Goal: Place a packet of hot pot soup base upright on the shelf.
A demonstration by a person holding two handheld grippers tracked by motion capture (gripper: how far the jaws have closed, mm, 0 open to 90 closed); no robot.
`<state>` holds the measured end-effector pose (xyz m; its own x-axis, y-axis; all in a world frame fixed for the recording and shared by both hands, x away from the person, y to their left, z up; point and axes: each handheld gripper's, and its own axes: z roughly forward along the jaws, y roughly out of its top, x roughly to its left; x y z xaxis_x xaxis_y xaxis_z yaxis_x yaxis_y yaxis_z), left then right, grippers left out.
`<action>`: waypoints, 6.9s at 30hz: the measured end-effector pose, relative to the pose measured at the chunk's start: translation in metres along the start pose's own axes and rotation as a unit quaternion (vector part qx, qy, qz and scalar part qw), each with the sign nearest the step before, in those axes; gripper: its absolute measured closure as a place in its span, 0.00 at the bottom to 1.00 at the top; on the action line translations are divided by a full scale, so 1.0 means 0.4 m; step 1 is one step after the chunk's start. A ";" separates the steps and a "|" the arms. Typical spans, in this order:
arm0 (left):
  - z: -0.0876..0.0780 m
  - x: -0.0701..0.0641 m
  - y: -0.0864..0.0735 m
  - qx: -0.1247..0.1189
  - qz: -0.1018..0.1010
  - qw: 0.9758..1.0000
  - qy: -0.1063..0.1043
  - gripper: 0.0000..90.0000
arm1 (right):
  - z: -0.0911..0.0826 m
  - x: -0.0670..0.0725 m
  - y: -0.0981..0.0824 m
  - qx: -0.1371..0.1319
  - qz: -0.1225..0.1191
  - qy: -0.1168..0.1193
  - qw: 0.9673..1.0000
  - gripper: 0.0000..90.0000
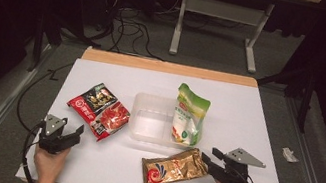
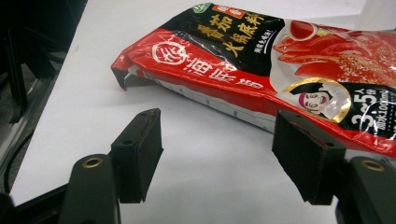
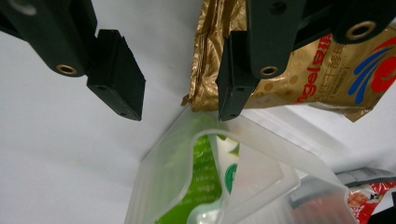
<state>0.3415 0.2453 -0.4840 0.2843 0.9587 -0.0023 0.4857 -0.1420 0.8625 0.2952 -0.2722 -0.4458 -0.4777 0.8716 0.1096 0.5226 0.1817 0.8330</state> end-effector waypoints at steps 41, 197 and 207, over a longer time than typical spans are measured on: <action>0.000 -0.003 0.000 0.000 0.004 1.000 0.003 0.38 | 0.090 0.009 -0.047 0.077 -0.005 0.021 0.997 0.63; 0.001 0.002 0.000 0.003 -0.005 1.000 0.003 0.38 | -0.170 0.061 0.368 -0.076 -0.120 0.119 0.983 1.00; 0.004 0.003 0.002 0.012 -0.005 1.000 0.005 0.38 | -0.135 0.062 0.397 -0.068 -0.105 0.121 0.985 1.00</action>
<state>0.3436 0.2458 -0.4841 0.2713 0.9625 -0.0064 0.5087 -0.1377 0.8499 0.3284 -0.2464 -0.2816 -0.7282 0.6841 0.0403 0.3034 0.2692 0.9140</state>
